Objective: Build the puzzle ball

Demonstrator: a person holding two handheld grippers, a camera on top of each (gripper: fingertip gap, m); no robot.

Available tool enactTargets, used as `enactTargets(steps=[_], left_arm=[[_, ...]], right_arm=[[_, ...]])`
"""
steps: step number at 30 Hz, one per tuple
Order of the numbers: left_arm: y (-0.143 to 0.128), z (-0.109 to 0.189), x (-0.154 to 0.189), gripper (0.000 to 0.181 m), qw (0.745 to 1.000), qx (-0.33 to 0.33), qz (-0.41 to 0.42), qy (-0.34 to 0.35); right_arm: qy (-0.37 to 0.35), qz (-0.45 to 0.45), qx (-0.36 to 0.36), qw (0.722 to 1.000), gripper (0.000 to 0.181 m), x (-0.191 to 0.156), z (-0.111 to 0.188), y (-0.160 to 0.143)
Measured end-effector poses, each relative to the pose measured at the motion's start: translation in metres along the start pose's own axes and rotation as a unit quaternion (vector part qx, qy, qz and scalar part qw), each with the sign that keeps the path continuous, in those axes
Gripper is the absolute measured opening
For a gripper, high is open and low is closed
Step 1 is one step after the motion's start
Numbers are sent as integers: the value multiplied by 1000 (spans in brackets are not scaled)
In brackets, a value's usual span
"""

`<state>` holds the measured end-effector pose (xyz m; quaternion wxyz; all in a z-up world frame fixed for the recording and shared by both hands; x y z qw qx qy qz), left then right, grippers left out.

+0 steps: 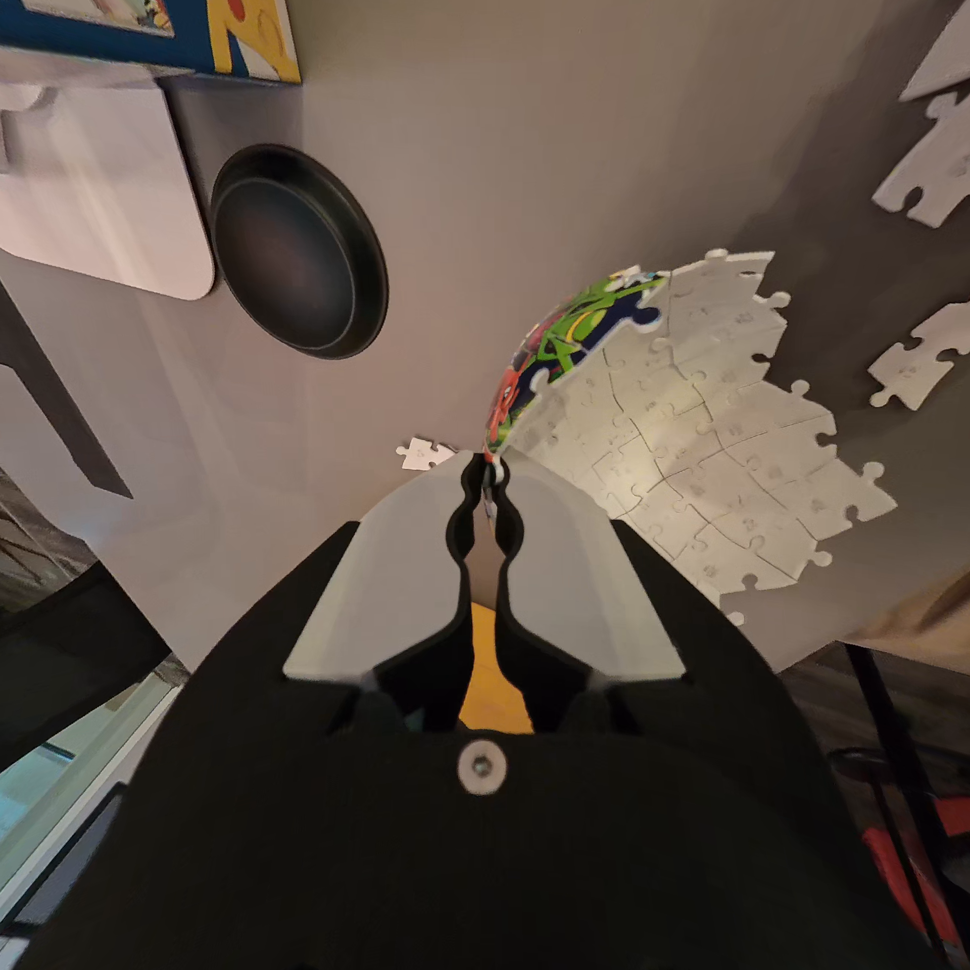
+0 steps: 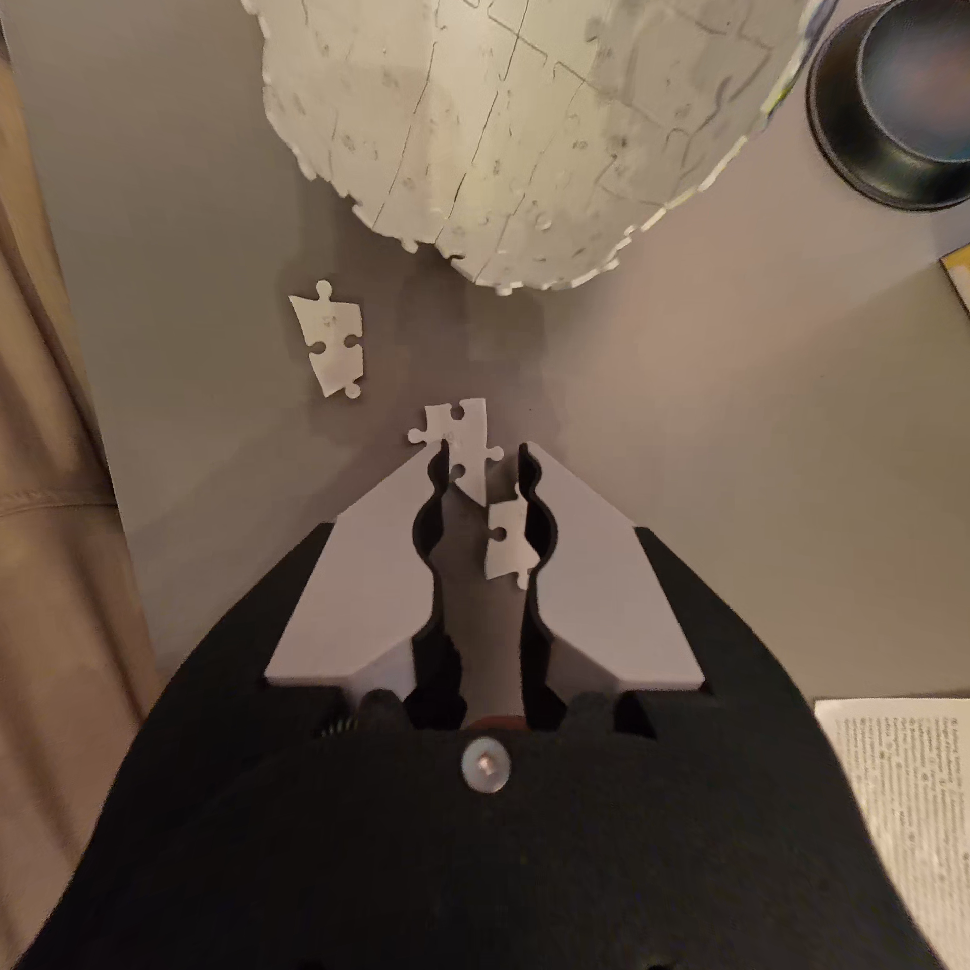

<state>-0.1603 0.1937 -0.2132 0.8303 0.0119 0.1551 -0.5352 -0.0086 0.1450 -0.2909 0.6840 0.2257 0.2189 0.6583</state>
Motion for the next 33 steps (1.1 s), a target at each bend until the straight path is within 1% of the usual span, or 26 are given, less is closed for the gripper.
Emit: enactTargets(steps=[2, 15, 17, 20, 23, 28, 33], left_arm=[[3, 0, 1, 2, 1000, -6, -4, 0], [7, 3, 0, 2, 1000, -26, -4, 8], [7, 1, 0, 2, 999, -32, -5, 4], [8, -1, -1, 2, 999, -40, -4, -4], [8, -1, -1, 2, 999, -50, -7, -10], [10, -3, -1, 2, 997, -68, -15, -24], [12, -4, -1, 2, 995, -84, -19, -40]], right_arm=[[6, -7, 6, 1000, 19, 0, -1, 0], [-4, 3, 9, 1000, 10, -3, -1, 2], [-3, 1, 8, 1000, 12, -3, -2, 2], [-4, -4, 6, 1000, 28, -3, -2, 2], [-6, -10, 6, 1000, 29, -3, -3, 2], [-6, -13, 7, 1000, 16, -4, -4, 3], [-17, -8, 8, 1000, 9, -3, -4, 4]])
Point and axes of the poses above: each gripper's, where its closed fingertips meet, z back along the fingers, y out of its top, x = y × z across the jaws, the point moved 7 cm from there along z, back along the fingers, and after that the axes turned 4 degrees about -z, right-handed, at the moved point
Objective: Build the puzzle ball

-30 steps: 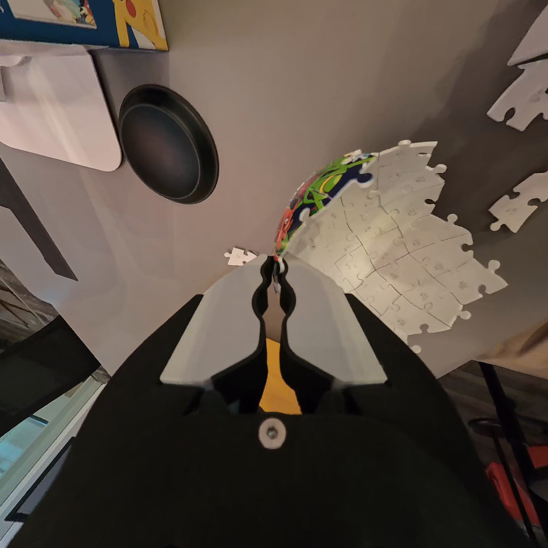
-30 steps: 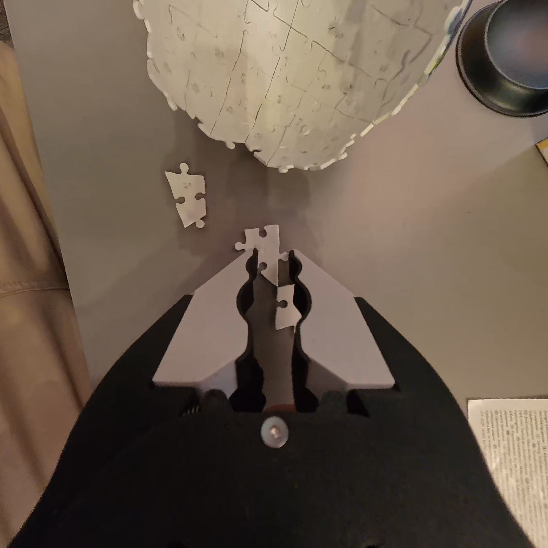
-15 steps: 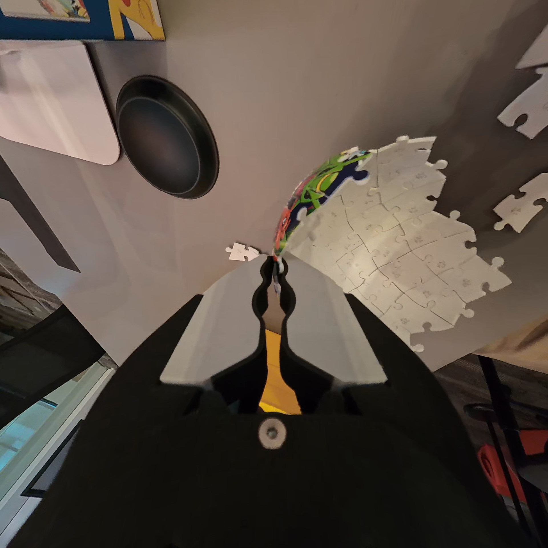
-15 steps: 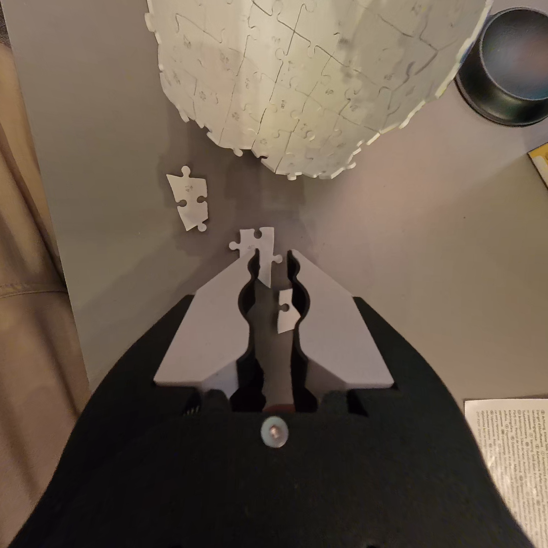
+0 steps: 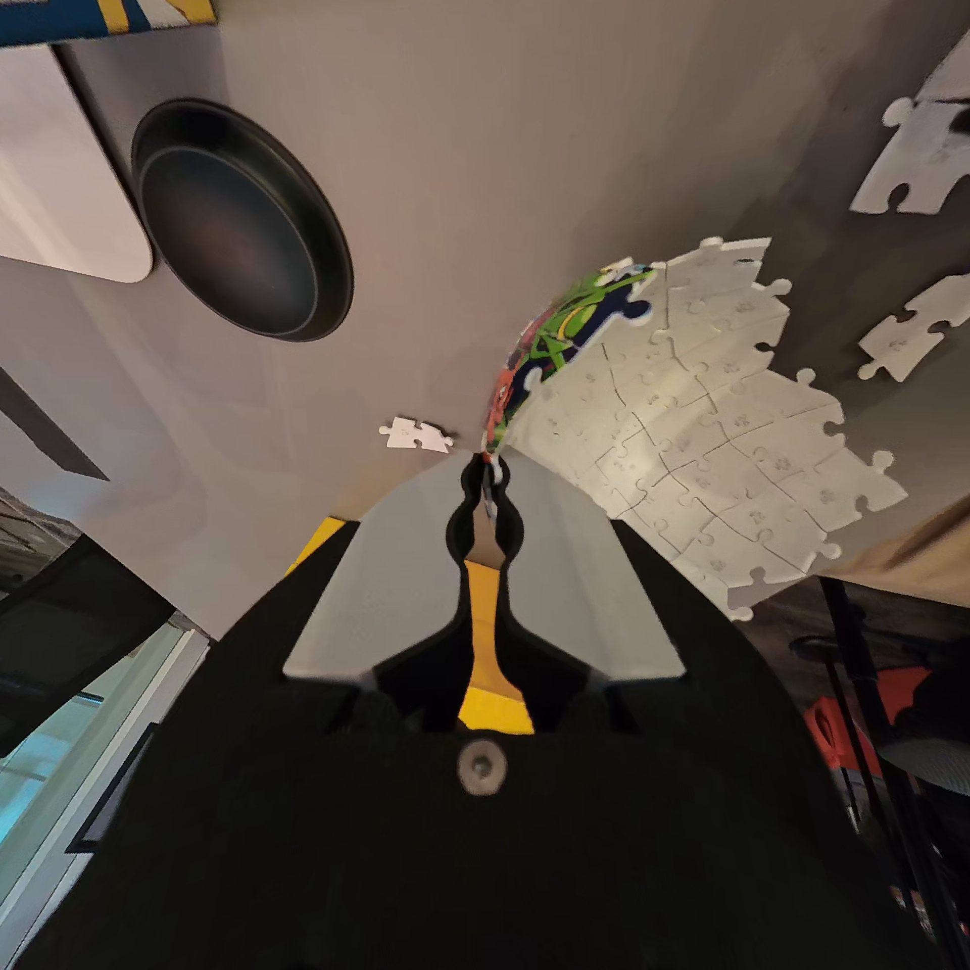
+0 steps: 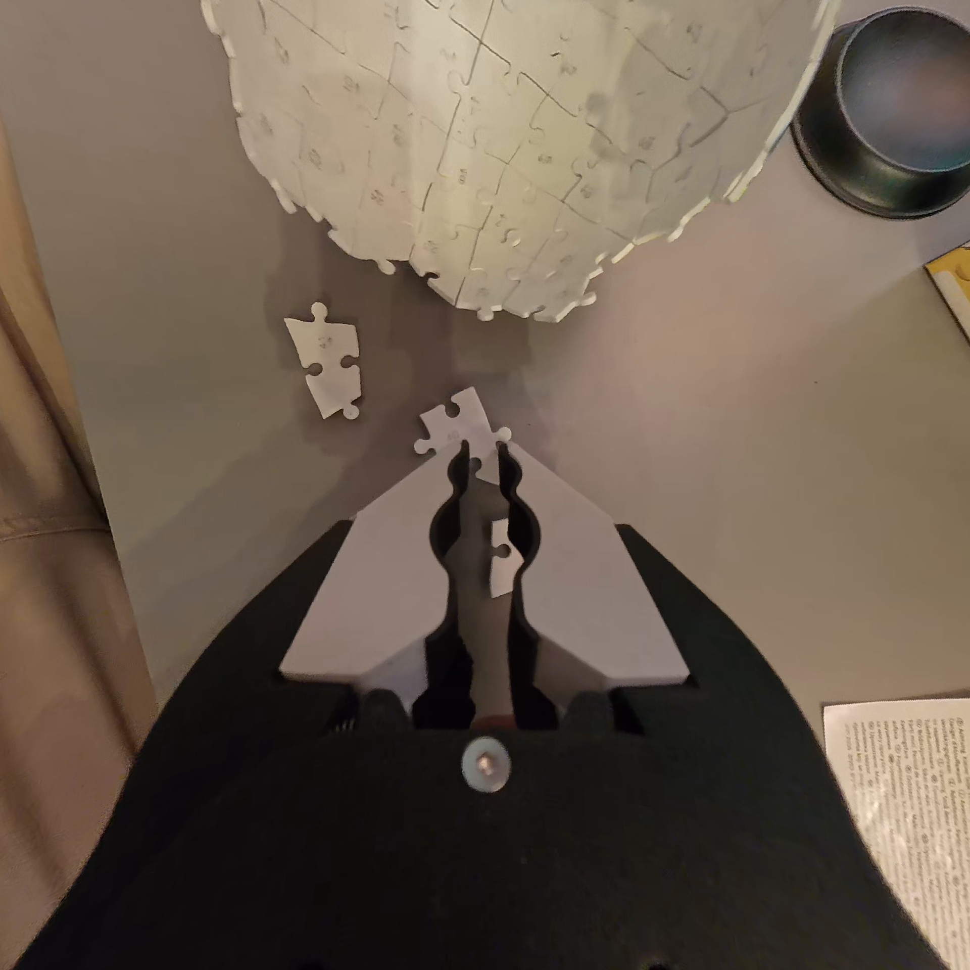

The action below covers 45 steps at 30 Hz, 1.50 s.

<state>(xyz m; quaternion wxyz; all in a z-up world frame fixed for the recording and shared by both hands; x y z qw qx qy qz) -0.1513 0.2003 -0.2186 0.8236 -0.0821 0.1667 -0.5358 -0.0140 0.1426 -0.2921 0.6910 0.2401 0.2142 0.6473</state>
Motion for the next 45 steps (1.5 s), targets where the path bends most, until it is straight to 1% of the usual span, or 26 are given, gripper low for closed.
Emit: enactTargets(steps=[3, 6, 7, 11, 15, 17, 20, 22, 29, 30, 31, 33, 42, 45], left_arm=[[0, -3, -1, 2, 1000, -12, 0, -12], [0, -4, -2, 2, 1000, -24, 0, -21], [0, -5, -2, 2, 999, -27, -1, -24], [3, -6, -1, 2, 999, -38, -4, -31], [5, -7, 2, 2, 998, -49, -13, -38], [6, -7, 2, 2, 998, -52, -14, -41], [6, -7, 3, 2, 997, -56, -14, -46], [6, -8, 3, 2, 997, -58, -12, -47], [6, -7, 5, 2, 997, -62, -10, -50], [6, -7, 5, 2, 997, -62, -10, -50], [6, -7, 6, 2, 997, -62, -9, -51], [6, -7, 6, 2, 997, -63, -9, -53], [5, -8, 7, 2, 996, -61, -2, -61], [5, -9, 7, 2, 996, -59, 2, -67]], right_arm=[[-9, 6, 1, 1000, 1, 1, 0, 0], [-4, 1, 6, 1000, 1, 1, 0, 1], [-2, -2, 12, 1000, 2, 1, 2, 2], [4, -3, 18, 1000, 18, 5, 9, 3], [11, 25, 13, 1000, 29, 6, 6, 3], [22, 34, 18, 999, 32, 7, 2, 7], [44, 44, 3, 998, 34, 4, -7, 7], [56, 41, 1, 998, 28, 2, -8, 8], [77, 1, 17, 997, 26, 7, -6, 3], [79, -6, 22, 997, 16, 8, -5, 3], [79, -15, 26, 996, 12, 10, -4, 3], [77, -31, 30, 996, 10, 13, -3, 3], [77, -42, 53, 995, 3, 14, 5, 9], [79, -67, 73, 992, 0, 18, 11, 12]])
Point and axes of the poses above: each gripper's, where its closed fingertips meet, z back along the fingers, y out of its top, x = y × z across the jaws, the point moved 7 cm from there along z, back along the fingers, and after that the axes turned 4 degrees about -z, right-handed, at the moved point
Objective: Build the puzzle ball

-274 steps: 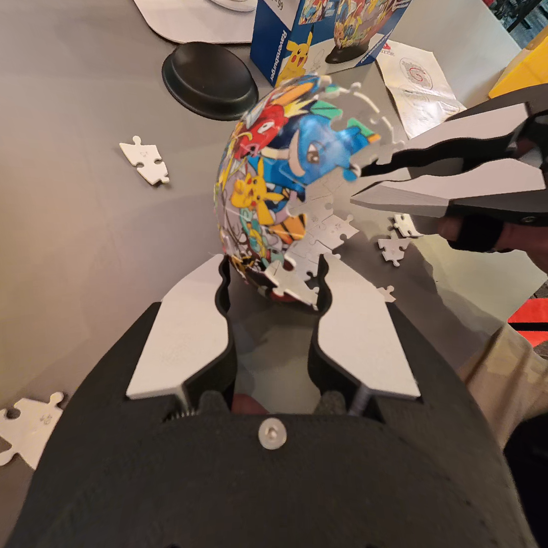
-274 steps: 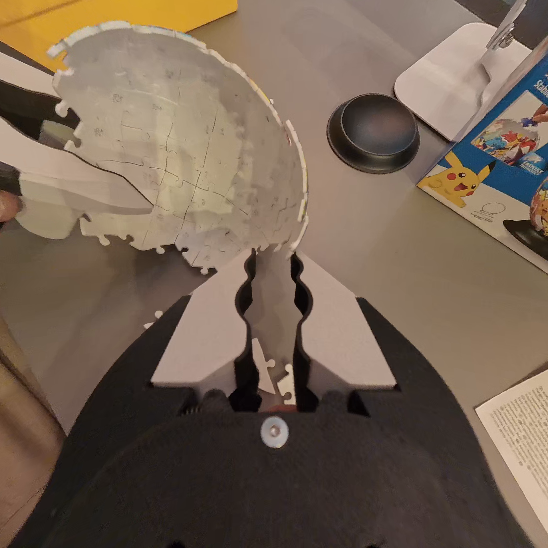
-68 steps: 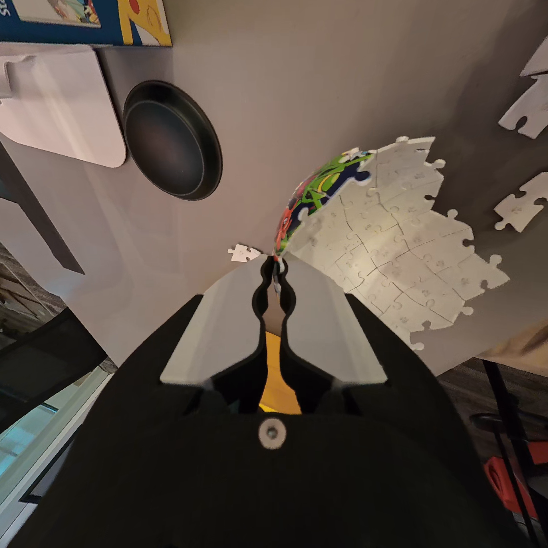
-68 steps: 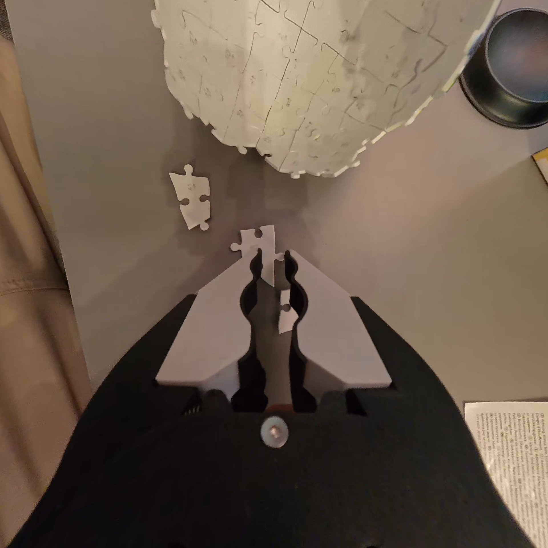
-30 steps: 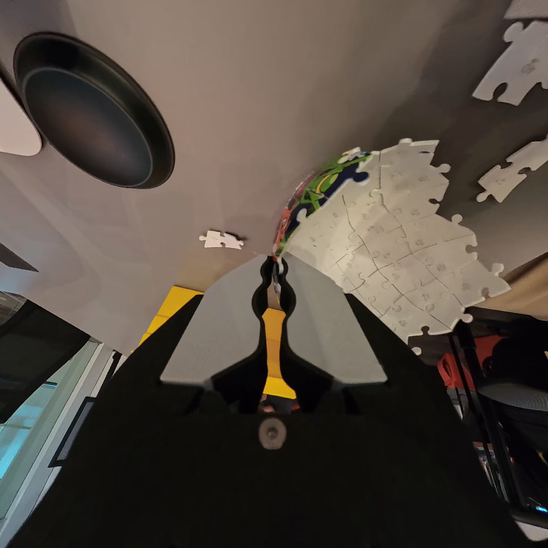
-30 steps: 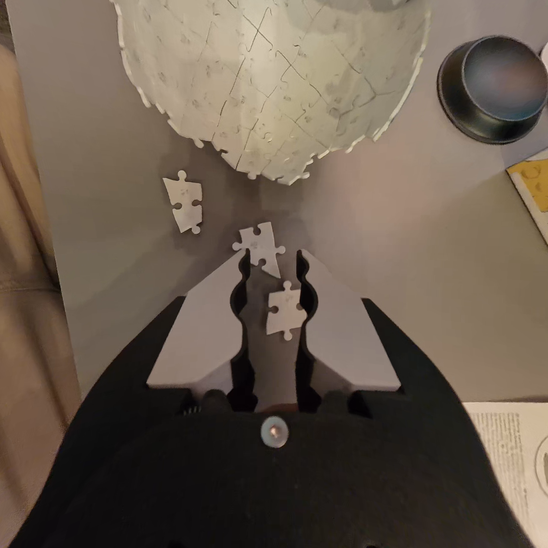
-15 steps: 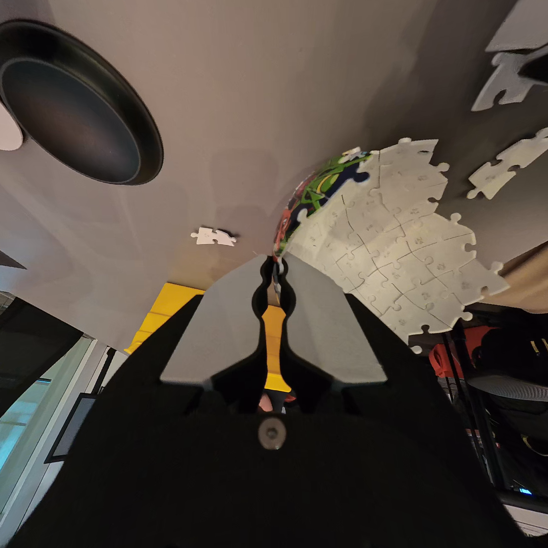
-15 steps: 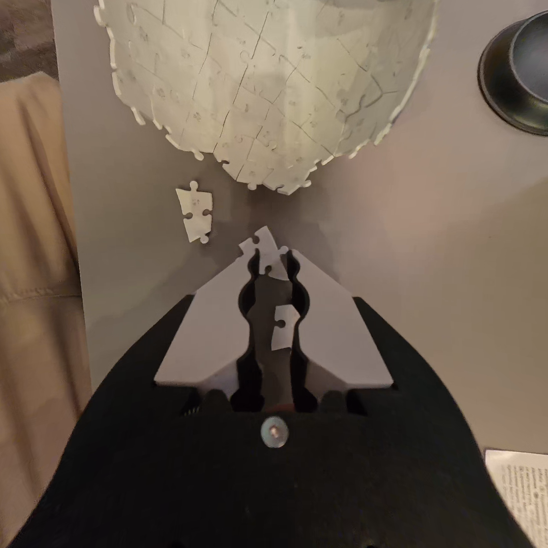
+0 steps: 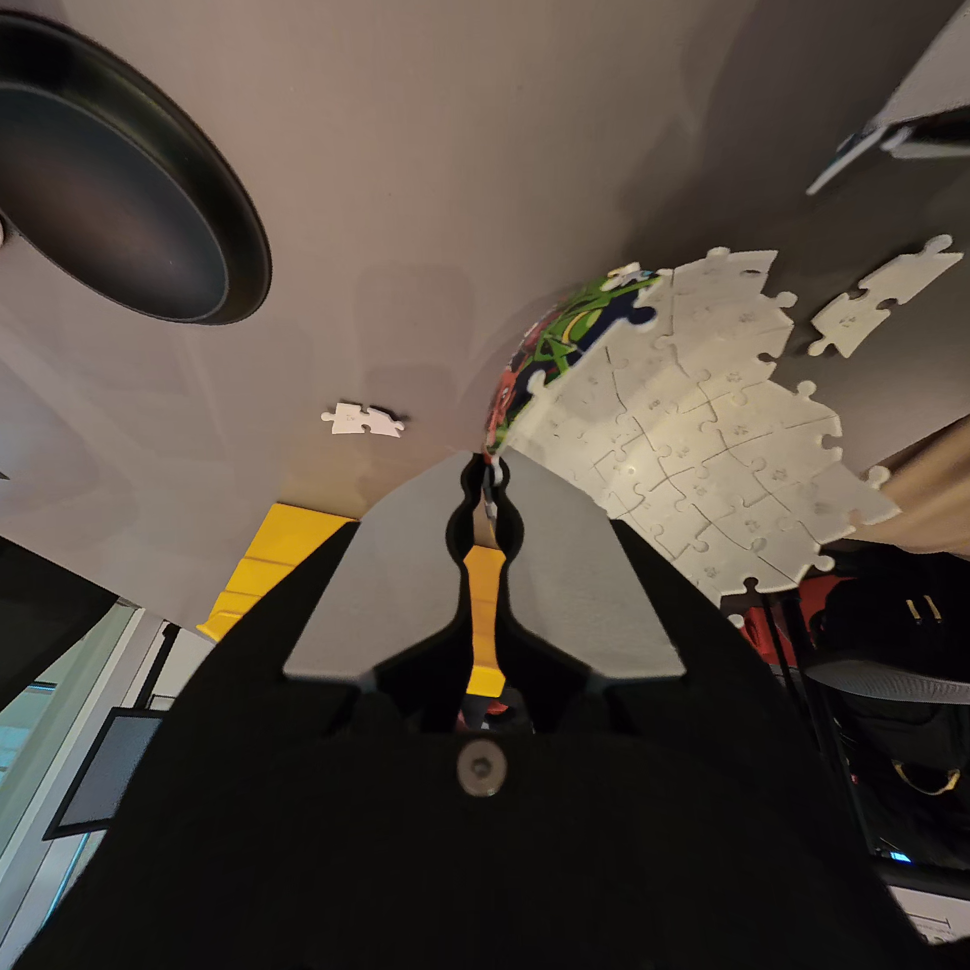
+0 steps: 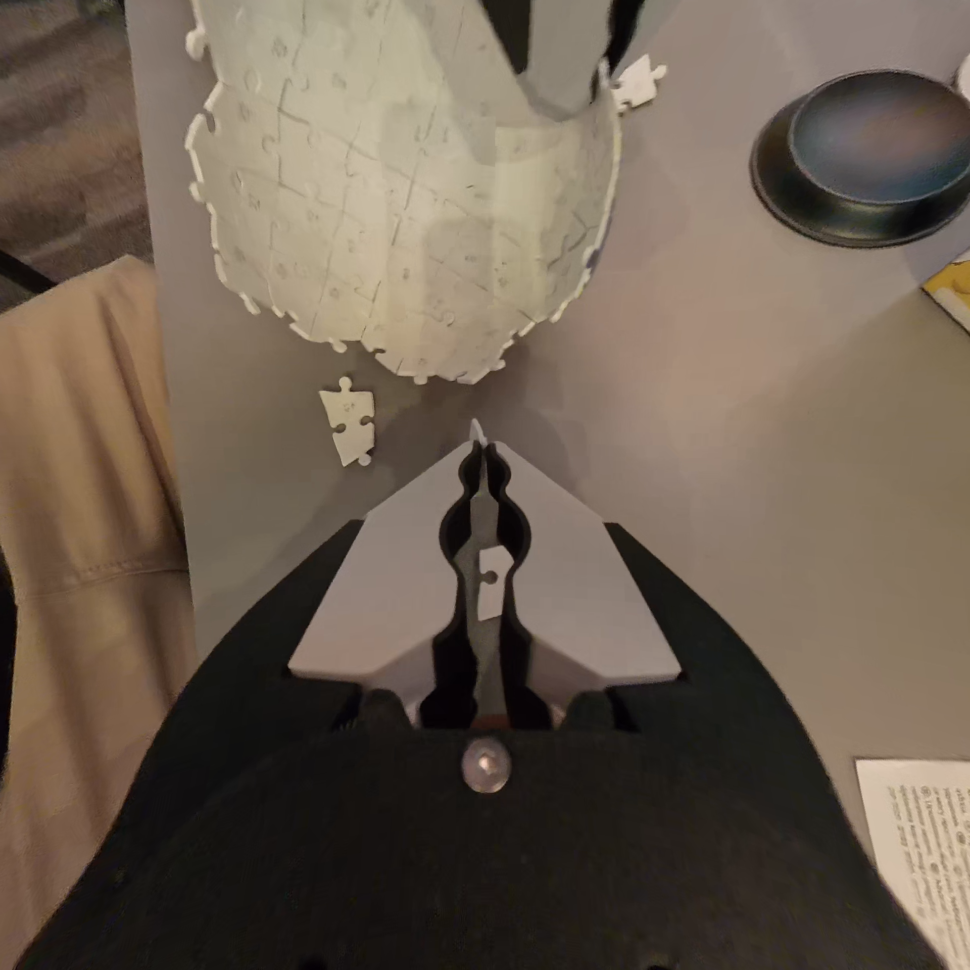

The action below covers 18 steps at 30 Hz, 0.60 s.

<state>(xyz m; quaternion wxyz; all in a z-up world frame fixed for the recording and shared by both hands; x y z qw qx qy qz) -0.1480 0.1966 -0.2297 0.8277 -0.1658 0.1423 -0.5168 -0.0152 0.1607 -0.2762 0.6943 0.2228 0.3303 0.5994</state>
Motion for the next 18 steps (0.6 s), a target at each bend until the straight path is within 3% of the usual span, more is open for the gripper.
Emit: enactTargets(steps=[7, 10, 18], left_arm=[[1, -2, -3, 2, 1000, -5, 4, -17], [2, -3, -5, 2, 1000, -8, 6, -24], [2, -4, -6, 2, 999, -10, 7, -30]], right_arm=[[21, -71, 56, 996, 0, 7, 6, 8], [-11, -91, 63, 994, 0, 17, 6, 6], [-75, -119, 7, 990, 3, 29, 5, -15]])
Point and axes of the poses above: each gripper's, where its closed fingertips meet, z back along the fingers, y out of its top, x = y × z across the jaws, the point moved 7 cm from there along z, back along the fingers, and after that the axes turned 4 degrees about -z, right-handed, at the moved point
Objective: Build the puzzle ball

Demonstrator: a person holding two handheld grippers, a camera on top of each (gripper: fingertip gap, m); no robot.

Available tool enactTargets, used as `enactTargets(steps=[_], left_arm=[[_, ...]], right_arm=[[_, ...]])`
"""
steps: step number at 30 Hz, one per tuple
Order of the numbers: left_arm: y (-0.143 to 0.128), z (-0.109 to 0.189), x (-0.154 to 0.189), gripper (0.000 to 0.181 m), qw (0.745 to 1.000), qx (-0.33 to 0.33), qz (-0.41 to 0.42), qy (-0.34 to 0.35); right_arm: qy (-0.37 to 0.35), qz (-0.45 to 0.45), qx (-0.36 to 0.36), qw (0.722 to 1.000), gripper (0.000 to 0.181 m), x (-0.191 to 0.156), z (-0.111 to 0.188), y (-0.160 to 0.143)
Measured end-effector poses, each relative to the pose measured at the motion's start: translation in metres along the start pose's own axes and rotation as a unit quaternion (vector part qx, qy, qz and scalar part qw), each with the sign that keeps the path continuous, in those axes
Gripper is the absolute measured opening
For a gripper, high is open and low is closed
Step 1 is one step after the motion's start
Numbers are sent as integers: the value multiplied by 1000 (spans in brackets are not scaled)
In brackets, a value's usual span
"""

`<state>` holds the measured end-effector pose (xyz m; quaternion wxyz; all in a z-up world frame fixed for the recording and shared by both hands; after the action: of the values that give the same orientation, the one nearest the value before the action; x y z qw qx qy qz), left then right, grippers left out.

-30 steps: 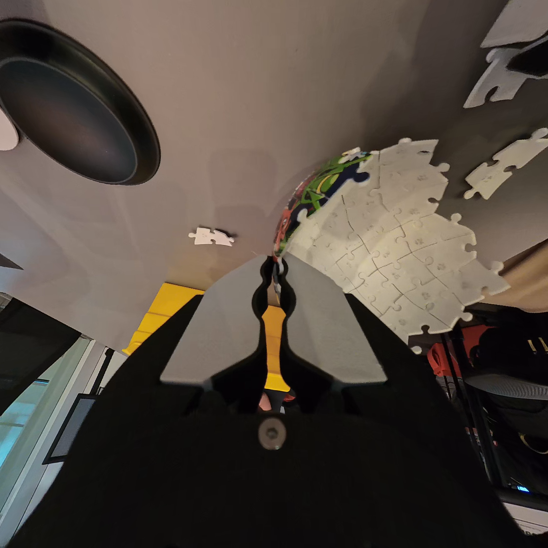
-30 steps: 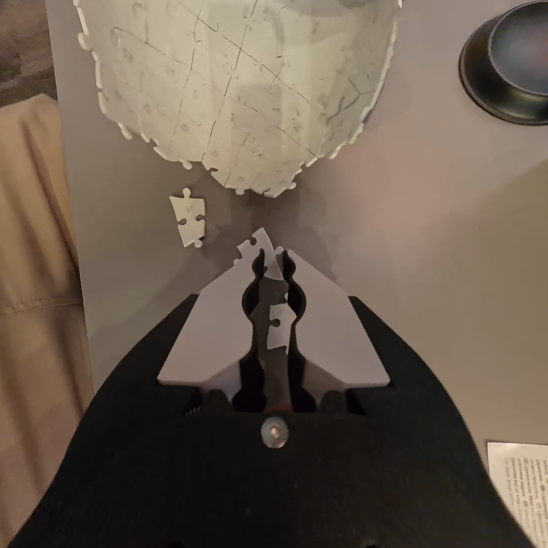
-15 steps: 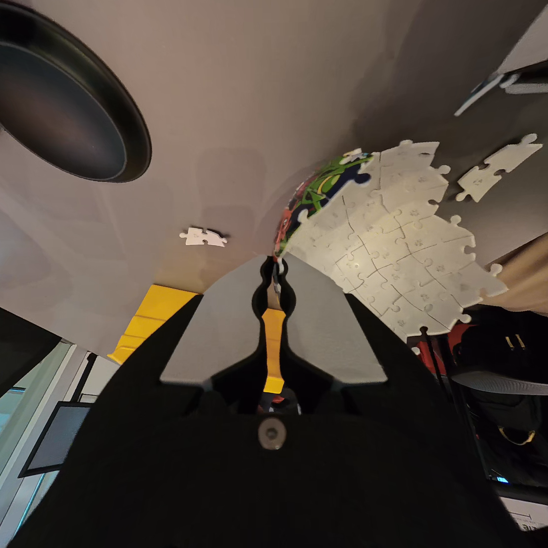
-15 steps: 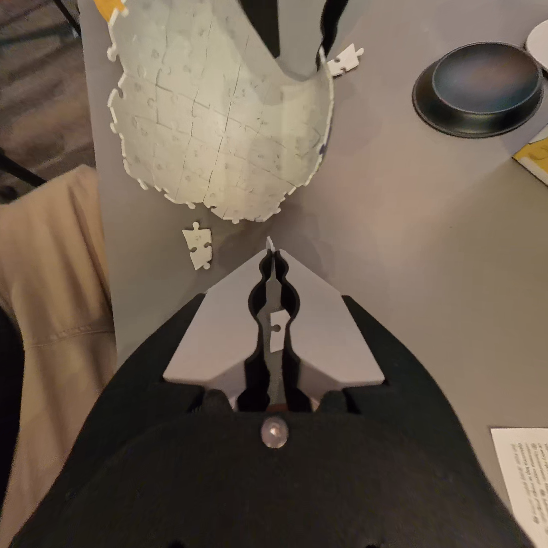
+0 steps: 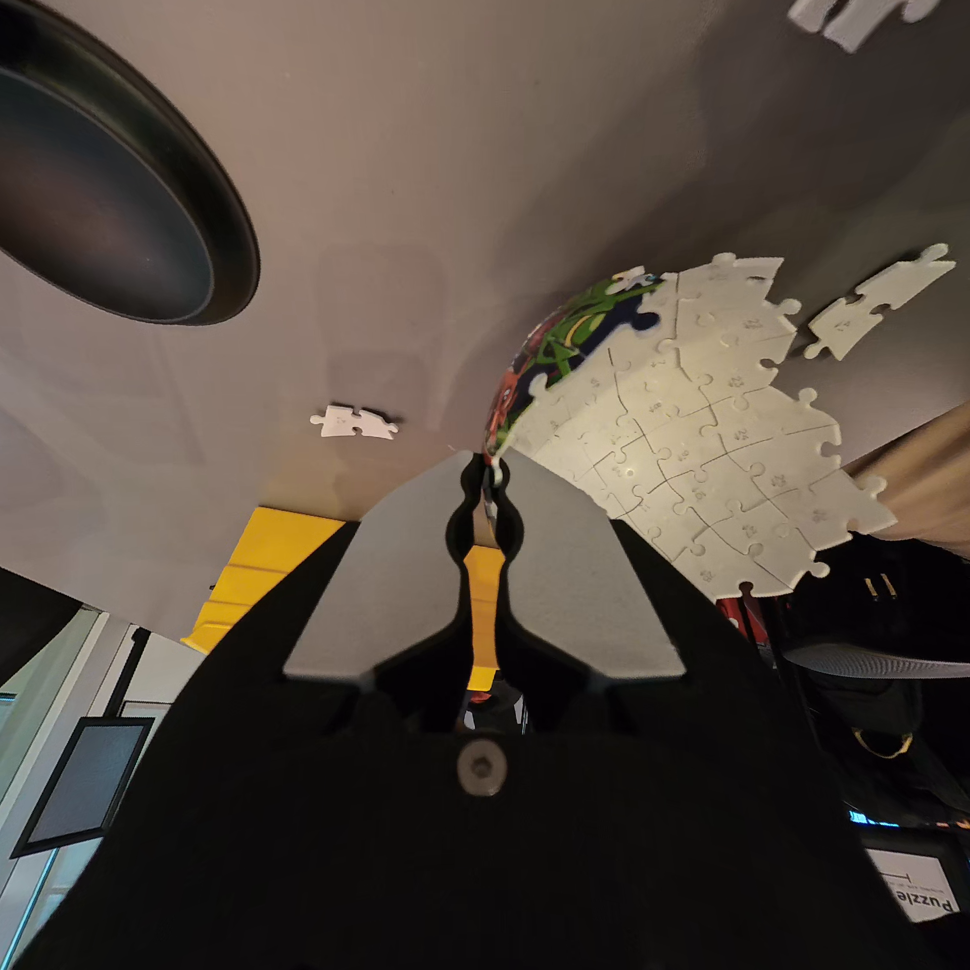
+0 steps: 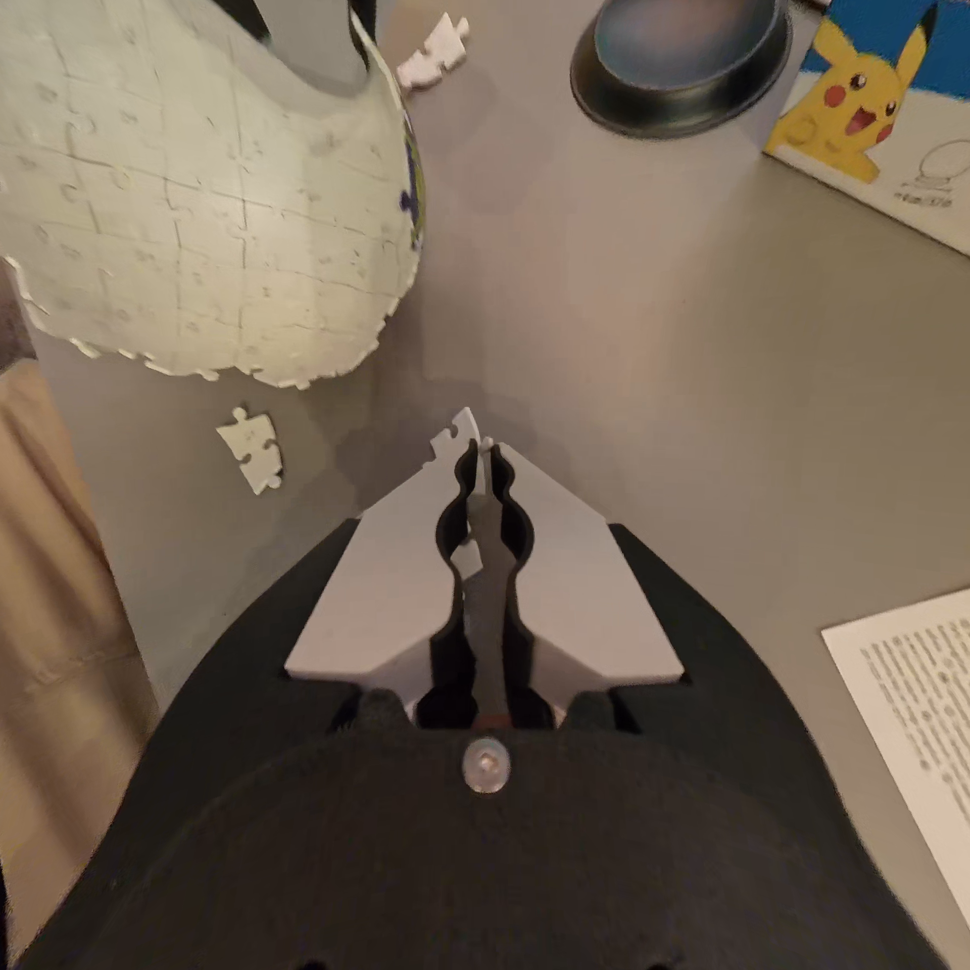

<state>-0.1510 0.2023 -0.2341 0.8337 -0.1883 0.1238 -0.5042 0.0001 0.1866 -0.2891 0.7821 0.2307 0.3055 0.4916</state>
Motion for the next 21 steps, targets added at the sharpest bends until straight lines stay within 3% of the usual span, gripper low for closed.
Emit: enactTargets(steps=[8, 15, 21], left_arm=[[1, -1, 1, 2, 1000, 1, -2, -2], [1, -3, 1, 2, 1000, -3, 5, -15], [1, -3, 0, 2, 1000, -6, 9, -21]], right_arm=[[-3, 29, -23, 999, 1, -17, 8, 2], [21, -80, 80, 993, 0, -9, 14, 21], [-6, -76, 65, 995, 0, -8, -1, 11]])
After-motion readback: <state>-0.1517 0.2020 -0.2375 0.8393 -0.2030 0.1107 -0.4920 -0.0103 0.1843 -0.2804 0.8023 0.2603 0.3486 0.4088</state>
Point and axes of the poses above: each gripper's, where its closed fingertips meet, z back along the fingers, y out of its top, x = y × z across the jaws, the point moved 7 cm from there along z, back along the fingers, and after that the axes turned 4 degrees about -z, right-handed, at the moved point
